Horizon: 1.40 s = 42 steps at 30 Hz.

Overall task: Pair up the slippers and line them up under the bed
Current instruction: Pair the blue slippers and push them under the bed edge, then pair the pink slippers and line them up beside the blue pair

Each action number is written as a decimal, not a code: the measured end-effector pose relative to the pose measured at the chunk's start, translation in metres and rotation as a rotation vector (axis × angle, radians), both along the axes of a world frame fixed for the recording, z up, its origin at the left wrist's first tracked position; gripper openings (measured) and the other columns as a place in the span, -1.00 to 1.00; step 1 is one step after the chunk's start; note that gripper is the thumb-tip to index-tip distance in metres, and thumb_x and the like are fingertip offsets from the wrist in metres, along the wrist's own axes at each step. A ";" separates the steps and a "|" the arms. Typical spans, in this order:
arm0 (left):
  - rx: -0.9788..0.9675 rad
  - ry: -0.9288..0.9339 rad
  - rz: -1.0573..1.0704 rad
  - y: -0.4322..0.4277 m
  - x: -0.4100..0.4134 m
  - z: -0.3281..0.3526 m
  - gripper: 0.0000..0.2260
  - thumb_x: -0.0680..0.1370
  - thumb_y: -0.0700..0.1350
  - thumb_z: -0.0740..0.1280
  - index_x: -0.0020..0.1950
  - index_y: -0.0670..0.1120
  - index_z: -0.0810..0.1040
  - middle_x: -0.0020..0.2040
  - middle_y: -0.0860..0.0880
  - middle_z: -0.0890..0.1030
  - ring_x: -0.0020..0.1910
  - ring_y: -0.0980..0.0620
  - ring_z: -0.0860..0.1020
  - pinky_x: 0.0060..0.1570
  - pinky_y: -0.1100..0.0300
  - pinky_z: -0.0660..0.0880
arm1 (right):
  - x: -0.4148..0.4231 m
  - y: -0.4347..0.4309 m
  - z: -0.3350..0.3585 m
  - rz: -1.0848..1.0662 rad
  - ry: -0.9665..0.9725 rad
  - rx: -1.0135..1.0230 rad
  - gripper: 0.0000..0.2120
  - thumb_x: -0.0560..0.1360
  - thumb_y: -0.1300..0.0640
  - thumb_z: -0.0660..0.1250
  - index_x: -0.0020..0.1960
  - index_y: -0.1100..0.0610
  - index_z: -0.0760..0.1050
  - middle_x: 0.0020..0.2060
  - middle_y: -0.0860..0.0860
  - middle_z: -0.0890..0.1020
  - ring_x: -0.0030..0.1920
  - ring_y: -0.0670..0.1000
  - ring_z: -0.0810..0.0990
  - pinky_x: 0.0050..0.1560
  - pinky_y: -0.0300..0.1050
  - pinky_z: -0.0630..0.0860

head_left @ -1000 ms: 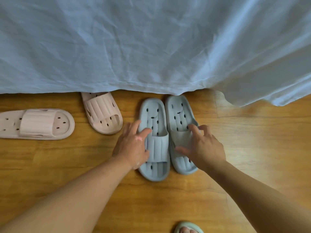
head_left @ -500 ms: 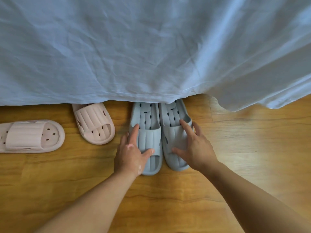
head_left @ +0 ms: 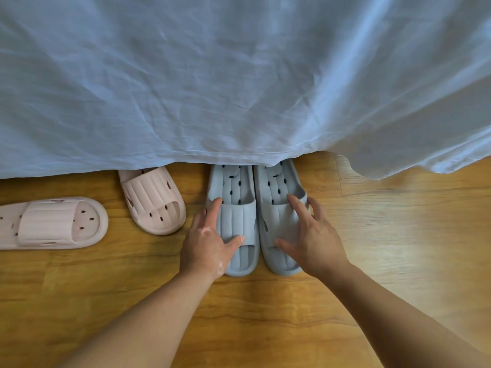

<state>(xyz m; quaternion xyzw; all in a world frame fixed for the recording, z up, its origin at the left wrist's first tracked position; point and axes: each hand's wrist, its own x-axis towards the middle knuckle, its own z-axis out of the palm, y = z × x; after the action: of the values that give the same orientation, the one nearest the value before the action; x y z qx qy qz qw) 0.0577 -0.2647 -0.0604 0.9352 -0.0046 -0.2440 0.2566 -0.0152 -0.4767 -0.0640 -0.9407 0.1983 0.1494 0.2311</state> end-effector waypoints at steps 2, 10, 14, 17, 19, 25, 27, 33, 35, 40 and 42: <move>0.008 0.007 -0.011 0.000 -0.002 0.000 -0.17 0.41 0.21 0.44 0.54 0.27 0.03 0.54 0.00 0.25 0.43 -0.11 0.35 0.22 0.02 0.48 | -0.002 0.000 0.001 0.006 0.008 -0.007 -0.05 0.35 -0.24 0.51 0.53 -0.31 -0.03 0.57 0.07 0.08 0.15 0.16 0.59 -0.03 -0.04 0.58; 0.010 -0.004 -0.022 0.005 -0.015 -0.003 -0.16 0.40 0.24 0.43 0.54 0.30 -0.01 0.56 0.02 0.22 0.44 -0.10 0.36 0.20 0.01 0.51 | -0.015 0.006 0.001 -0.004 0.029 -0.044 -0.07 0.35 -0.26 0.49 0.53 -0.29 -0.02 0.57 0.11 0.10 0.01 0.13 0.64 -0.07 -0.05 0.55; 0.035 0.003 -0.037 0.004 -0.015 -0.004 -0.15 0.42 0.24 0.42 0.53 0.34 -0.07 0.55 0.00 0.23 0.42 -0.12 0.37 0.16 0.02 0.53 | -0.015 0.006 0.001 0.007 0.035 -0.046 -0.06 0.36 -0.26 0.49 0.53 -0.28 -0.02 0.57 0.12 0.09 0.09 0.17 0.62 -0.02 -0.01 0.58; 0.039 0.069 -0.077 0.007 -0.011 -0.002 -0.12 0.43 0.22 0.42 0.53 0.34 -0.14 0.58 -0.01 0.18 0.45 -0.11 0.35 0.25 0.03 0.47 | -0.013 0.004 0.006 0.018 0.063 -0.033 -0.04 0.36 -0.25 0.50 0.54 -0.27 -0.04 0.58 0.13 0.08 0.18 0.20 0.59 0.02 0.02 0.58; 0.035 0.161 -0.110 0.016 -0.006 0.011 -0.11 0.44 0.21 0.42 0.55 0.30 -0.15 0.59 0.02 0.17 0.48 -0.08 0.32 0.33 0.05 0.42 | -0.009 0.004 0.017 0.034 0.111 -0.064 -0.03 0.38 -0.24 0.49 0.56 -0.23 -0.08 0.59 0.15 0.03 0.37 0.24 0.44 0.12 0.07 0.56; 0.296 0.507 -0.245 0.108 -0.007 0.076 -0.43 0.49 0.25 0.29 0.44 0.04 0.38 0.39 -0.02 0.49 0.31 -0.05 0.48 0.29 0.07 0.42 | 0.011 0.061 0.094 0.363 0.094 -0.024 -0.49 0.51 -0.15 0.32 0.42 -0.04 0.36 0.24 -0.01 0.53 0.17 0.08 0.56 -0.02 0.02 0.56; 0.415 0.555 -0.301 0.150 -0.002 0.089 -0.42 0.50 0.27 0.26 0.44 0.02 0.39 0.42 -0.02 0.47 0.34 -0.05 0.45 0.30 0.09 0.41 | 0.025 0.095 0.108 0.516 0.212 0.001 -0.56 0.52 -0.14 0.30 0.36 -0.03 0.40 0.13 -0.03 0.57 0.07 0.07 0.60 -0.07 0.02 0.56; 0.486 0.223 -0.007 0.265 0.062 0.074 -0.53 0.52 0.17 0.25 0.37 -0.03 0.37 0.33 -0.10 0.48 0.23 -0.15 0.49 0.12 -0.04 0.54 | 0.124 0.182 0.074 0.724 0.149 -0.128 -0.48 0.47 0.06 0.36 0.38 -0.01 0.28 0.28 0.02 0.40 0.21 0.13 0.46 -0.09 0.05 0.51; 0.467 0.048 0.078 0.291 0.080 0.060 -0.51 0.51 0.11 0.29 0.38 -0.02 0.31 0.28 -0.13 0.44 0.21 -0.18 0.45 0.07 -0.07 0.54 | 0.154 0.210 0.058 0.756 0.100 -0.201 -0.37 0.45 0.12 0.38 0.45 -0.02 0.19 0.41 0.02 0.29 0.31 0.13 0.37 -0.07 0.05 0.53; 0.369 0.025 0.131 0.314 0.114 0.021 -0.27 0.48 0.17 0.33 0.56 0.04 0.09 0.28 -0.18 0.51 0.19 -0.23 0.51 0.11 -0.10 0.53 | 0.196 0.252 0.031 0.762 0.058 -0.306 -0.24 0.45 0.12 0.39 0.54 0.00 0.08 0.49 0.04 0.20 0.47 0.12 0.17 0.18 0.13 0.49; 0.292 0.076 0.188 0.314 0.116 0.008 -0.25 0.50 0.11 0.35 0.58 0.06 0.03 0.20 -0.20 0.58 0.07 -0.22 0.57 -0.04 -0.02 0.57 | 0.194 0.259 0.026 0.708 0.086 -0.320 -0.29 0.50 0.08 0.35 0.55 -0.01 0.09 0.45 0.05 0.29 0.44 0.14 0.23 0.20 0.15 0.47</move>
<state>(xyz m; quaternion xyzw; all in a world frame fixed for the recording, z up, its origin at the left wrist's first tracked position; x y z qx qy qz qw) 0.1735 0.0498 -0.0522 0.9490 0.1281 -0.2519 0.1396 0.1790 -0.2173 -0.0380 -0.9680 -0.1081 0.2265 0.0070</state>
